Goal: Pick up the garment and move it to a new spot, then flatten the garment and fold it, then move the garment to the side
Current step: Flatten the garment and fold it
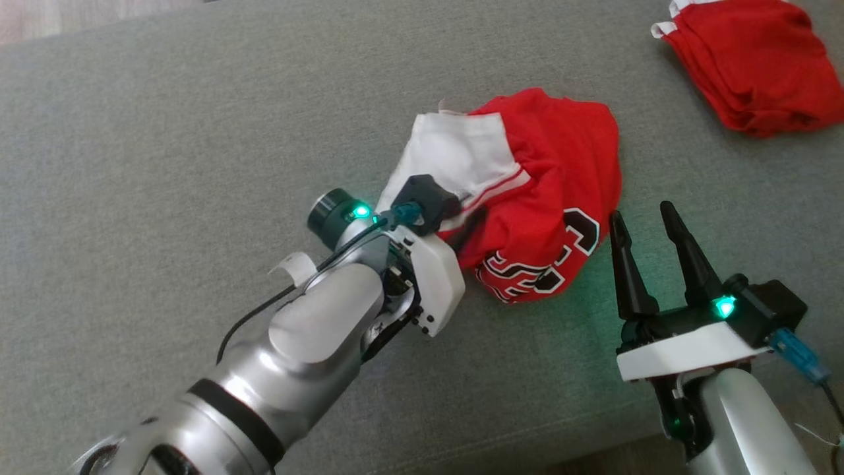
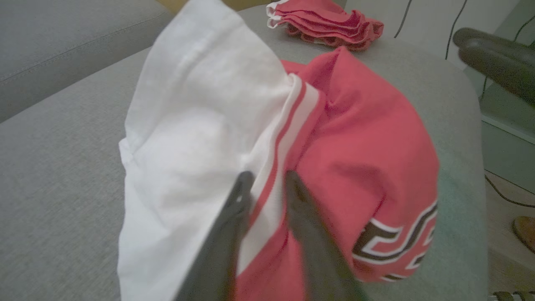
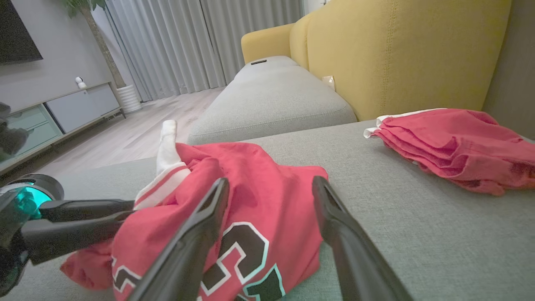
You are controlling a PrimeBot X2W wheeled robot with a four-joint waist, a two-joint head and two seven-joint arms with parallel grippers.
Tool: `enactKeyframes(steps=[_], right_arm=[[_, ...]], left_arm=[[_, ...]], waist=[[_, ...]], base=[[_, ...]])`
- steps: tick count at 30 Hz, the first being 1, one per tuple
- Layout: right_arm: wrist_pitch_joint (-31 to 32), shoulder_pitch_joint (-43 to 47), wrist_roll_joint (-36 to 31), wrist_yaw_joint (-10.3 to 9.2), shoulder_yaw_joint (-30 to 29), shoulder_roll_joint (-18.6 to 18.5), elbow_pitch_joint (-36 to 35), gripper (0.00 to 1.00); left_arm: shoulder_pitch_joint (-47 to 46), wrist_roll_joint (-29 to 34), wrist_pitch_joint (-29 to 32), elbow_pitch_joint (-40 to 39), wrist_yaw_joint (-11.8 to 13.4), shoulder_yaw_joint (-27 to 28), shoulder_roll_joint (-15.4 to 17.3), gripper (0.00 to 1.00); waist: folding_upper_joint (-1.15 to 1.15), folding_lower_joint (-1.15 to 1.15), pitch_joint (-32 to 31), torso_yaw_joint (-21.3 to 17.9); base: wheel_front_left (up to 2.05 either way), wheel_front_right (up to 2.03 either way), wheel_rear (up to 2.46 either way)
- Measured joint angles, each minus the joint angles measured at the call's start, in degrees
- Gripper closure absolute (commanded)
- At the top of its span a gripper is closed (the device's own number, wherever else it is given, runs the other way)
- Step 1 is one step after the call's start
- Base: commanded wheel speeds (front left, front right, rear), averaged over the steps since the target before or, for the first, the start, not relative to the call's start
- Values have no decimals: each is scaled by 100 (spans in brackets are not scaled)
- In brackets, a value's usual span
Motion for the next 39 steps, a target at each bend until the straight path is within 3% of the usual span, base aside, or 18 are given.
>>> enactKeyframes(steps=[4,7,13,17,19,24,30,36,37,38,39], right_arm=[[0,-6,0,0,0,31,56,0],[0,-5,-1,0,2,67,87,0],[0,5,-1,0,22,164,113,0],[0,58,-1,0,2,211,115,0],[0,82,-8,0,-36,215,111,0],[0,296,-71,0,-205,221,94,0],[0,398,-162,0,-287,231,25,0],[0,410,-201,0,-347,225,-19,0],[0,414,-214,0,-347,225,-31,0],[0,414,-214,0,-348,223,-33,0],[0,415,-214,0,-349,224,-34,0]], left_arm=[[-54,-344,-234,-41,-110,-233,9,100],[-69,-1206,-566,-508,-337,-156,18,100],[-829,-3028,-1014,-1349,-455,388,-1,100],[-1763,-3664,-1122,-1292,-380,957,-44,100],[-2147,-3665,-1135,-1079,-235,1319,-97,100],[-2180,-2810,-1177,-701,7,2557,-141,100],[-231,-1914,-1174,-452,62,3281,-15,100],[1317,-866,-1173,-831,188,3854,71,100],[1529,-787,-1173,-877,214,4052,47,95],[1709,-762,-1173,-881,208,4239,38,54],[1874,-756,-1173,-858,211,4453,30,0]], waist=[[0,-1,-91,-40],[0,-1,-212,-96],[0,-1,-520,-276],[0,-1,-740,-383],[0,-2,-846,-404],[0,-2,-993,-304],[0,-1,-1038,-26],[0,-1,-1011,208],[0,-1,-1004,247],[0,-1,-1000,280],[0,-1,-1000,308]], base=[[0,0,0],[0,0,0],[0,0,0],[0,0,0],[0,0,0],[0,0,0],[0,0,0],[0,0,0],[0,0,0],[0,0,0],[0,0,0]])
